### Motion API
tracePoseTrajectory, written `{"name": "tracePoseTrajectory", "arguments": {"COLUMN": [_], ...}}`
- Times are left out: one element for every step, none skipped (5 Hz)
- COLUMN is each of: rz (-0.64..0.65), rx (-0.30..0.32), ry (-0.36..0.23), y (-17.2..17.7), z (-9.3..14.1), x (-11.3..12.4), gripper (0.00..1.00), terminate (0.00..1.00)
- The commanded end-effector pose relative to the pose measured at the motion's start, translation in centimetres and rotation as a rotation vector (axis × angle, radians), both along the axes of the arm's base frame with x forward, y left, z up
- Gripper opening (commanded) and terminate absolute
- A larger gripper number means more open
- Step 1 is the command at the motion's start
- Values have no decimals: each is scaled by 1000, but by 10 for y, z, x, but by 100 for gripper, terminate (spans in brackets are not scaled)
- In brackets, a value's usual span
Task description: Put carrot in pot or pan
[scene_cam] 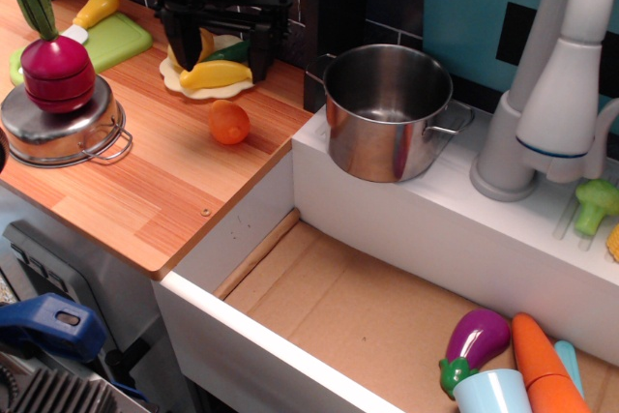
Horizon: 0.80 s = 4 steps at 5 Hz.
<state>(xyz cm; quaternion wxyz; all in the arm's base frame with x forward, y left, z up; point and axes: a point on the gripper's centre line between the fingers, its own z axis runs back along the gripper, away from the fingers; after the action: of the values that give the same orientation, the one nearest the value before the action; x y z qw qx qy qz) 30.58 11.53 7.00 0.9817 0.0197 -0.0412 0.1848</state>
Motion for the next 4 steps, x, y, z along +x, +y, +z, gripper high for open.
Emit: {"name": "tracePoseTrajectory", "arguments": {"rz": [16,19,29,22], "rx": [10,-2,-13,-20], "ry": [-30,-44,-57,-59], "y": [2,4,2,3], "z": [-4,-17,-27,-37], "x": [-2,-4,-2,-1], "gripper": [100,100,100,100], "terminate": [0,0,0,0]}}
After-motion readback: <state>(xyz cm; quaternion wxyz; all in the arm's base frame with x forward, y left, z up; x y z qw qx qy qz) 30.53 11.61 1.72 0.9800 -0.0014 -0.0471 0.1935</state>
